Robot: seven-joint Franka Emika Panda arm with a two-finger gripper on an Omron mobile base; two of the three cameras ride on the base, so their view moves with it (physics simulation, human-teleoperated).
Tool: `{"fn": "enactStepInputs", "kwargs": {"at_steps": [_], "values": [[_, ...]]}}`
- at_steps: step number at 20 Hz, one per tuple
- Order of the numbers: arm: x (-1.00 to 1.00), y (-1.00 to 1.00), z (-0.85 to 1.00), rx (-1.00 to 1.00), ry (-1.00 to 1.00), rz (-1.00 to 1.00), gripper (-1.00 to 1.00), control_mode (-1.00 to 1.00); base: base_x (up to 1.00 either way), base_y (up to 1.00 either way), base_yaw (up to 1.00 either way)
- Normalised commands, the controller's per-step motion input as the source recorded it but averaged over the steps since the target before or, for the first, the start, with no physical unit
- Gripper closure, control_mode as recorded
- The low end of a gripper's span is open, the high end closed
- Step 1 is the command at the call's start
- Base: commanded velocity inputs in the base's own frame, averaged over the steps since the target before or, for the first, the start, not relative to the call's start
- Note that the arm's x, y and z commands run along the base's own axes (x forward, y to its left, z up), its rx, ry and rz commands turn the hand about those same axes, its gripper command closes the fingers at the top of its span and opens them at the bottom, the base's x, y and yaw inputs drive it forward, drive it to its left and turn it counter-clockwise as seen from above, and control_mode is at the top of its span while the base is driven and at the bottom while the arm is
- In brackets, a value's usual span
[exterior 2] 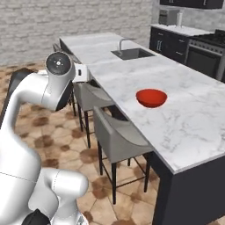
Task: Retrieve the apple and banana from the fridge and place them into the bowl on the dining table.
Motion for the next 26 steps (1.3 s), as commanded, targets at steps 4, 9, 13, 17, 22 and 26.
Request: {"fn": "enactStepInputs", "kwargs": {"at_steps": [4,9,13,17,22,26], "values": [[0.0,0.0,0.0,0.0,0.0,0.0,1.0,1.0,0.58,0.4,-0.49],[0.0,0.0,0.0,0.0,0.0,0.0,1.0,1.0,0.71,0.74,-0.47],[0.0,0.0,0.0,0.0,0.0,0.0,1.0,1.0,0.68,0.86,-0.49],[0.0,0.0,0.0,0.0,0.0,0.0,1.0,1.0,0.61,0.57,-0.49],[0.0,0.0,0.0,0.0,0.0,0.0,1.0,1.0,0.52,0.32,-0.49],[0.0,0.0,0.0,0.0,0.0,0.0,1.0,1.0,0.56,0.02,-0.49]]}}
